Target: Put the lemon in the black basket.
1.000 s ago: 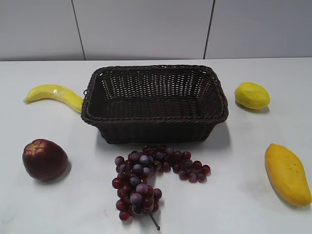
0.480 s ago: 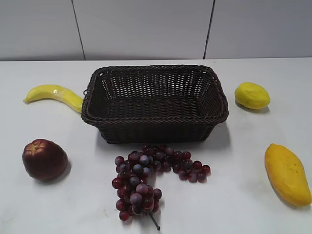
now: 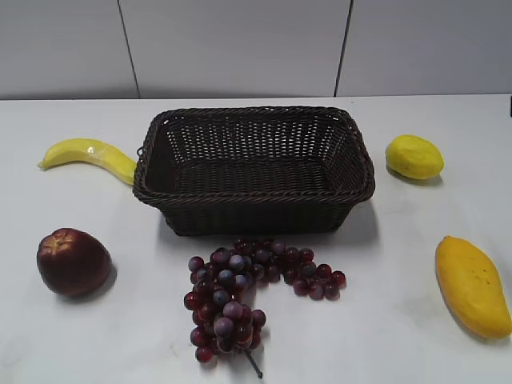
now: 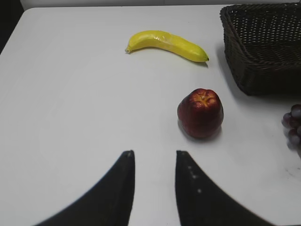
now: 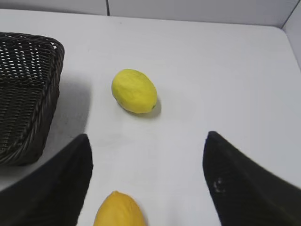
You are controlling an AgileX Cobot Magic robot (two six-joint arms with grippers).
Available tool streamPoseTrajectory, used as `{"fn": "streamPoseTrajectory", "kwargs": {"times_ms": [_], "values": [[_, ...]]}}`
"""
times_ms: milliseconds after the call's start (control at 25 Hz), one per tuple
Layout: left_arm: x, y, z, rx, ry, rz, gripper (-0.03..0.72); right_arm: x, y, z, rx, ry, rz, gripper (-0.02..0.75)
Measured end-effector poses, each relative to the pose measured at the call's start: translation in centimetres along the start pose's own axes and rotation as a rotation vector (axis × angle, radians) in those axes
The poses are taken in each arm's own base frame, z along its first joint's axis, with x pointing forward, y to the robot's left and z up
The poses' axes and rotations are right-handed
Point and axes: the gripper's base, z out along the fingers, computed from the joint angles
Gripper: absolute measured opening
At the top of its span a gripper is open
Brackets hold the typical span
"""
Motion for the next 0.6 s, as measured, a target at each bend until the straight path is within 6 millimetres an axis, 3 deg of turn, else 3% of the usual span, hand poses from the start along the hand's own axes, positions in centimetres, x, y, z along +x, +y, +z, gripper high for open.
{"fn": "streamPoseTrajectory", "kwargs": {"times_ms": [80, 120, 160, 280, 440, 600], "values": [[0.0, 0.0, 0.0, 0.000, 0.000, 0.000, 0.235, -1.4, 0.0, 2.8, 0.002, 0.049, 0.000, 0.594], [0.0, 0.0, 0.0, 0.000, 0.000, 0.000, 0.235, -2.9, 0.1, 5.2, 0.003, 0.093, -0.001, 0.601], [0.0, 0.0, 0.0, 0.000, 0.000, 0.000, 0.235, -2.9, 0.1, 5.2, 0.003, 0.093, -0.001, 0.601], [0.0, 0.0, 0.0, 0.000, 0.000, 0.000, 0.235, -5.1, 0.2, 8.7, 0.002, 0.172, -0.018, 0.652], [0.0, 0.0, 0.0, 0.000, 0.000, 0.000, 0.235, -6.5, 0.4, 13.7, -0.016, 0.300, -0.072, 0.674], [0.0, 0.0, 0.0, 0.000, 0.000, 0.001, 0.235, -6.1, 0.6, 18.5, -0.063, 0.448, -0.133, 0.674]]}}
